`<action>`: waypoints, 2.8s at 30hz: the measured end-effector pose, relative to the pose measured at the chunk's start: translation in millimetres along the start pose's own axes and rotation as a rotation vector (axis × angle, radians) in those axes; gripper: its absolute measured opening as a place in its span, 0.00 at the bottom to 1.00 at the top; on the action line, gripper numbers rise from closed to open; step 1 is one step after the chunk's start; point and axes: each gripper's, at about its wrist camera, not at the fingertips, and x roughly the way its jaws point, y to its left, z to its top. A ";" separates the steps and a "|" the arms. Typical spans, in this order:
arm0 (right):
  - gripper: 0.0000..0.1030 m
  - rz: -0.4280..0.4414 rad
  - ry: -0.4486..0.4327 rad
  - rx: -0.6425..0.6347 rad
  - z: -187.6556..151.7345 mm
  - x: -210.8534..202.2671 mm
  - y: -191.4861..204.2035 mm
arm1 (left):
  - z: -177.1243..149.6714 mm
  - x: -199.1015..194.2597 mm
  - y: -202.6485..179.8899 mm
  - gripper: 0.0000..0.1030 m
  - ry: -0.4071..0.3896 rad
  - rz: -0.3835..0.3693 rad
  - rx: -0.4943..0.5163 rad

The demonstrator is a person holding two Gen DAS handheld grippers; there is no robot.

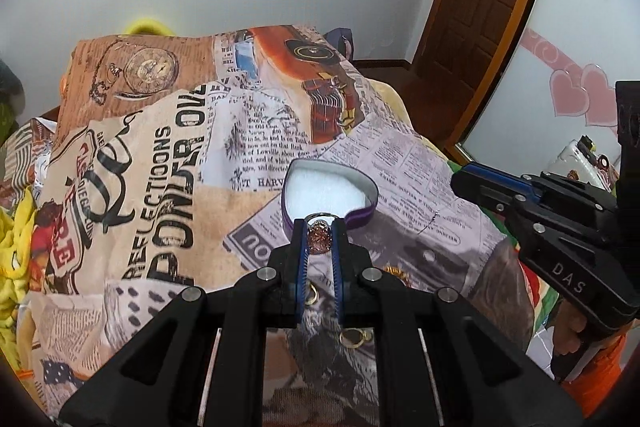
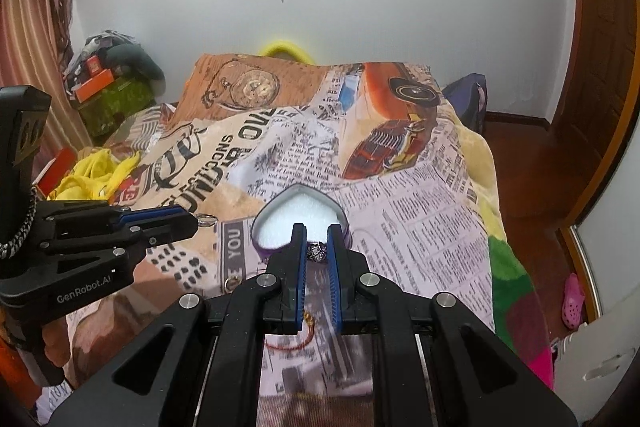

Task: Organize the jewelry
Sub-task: 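Carry both items over the heart tin and open both tools to drop them inside, then lift both tools out of the tin toward the remaining jewelry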

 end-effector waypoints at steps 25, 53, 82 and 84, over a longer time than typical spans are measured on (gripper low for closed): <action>0.09 0.017 0.092 0.004 18.8 75.7 -19.7 | 26.1 73.3 8.2 0.10 0.072 -0.027 0.018; 0.09 0.103 0.262 0.023 12.3 113.1 -20.7 | 22.6 91.9 5.7 0.10 0.134 -0.013 0.052; 0.30 0.041 0.153 -0.015 7.0 13.3 -3.9 | -2.4 -12.2 -2.9 0.33 0.076 0.041 0.019; 0.30 0.038 0.159 -0.020 1.0 9.8 -0.9 | -10.5 -12.7 -4.9 0.33 0.093 0.037 0.022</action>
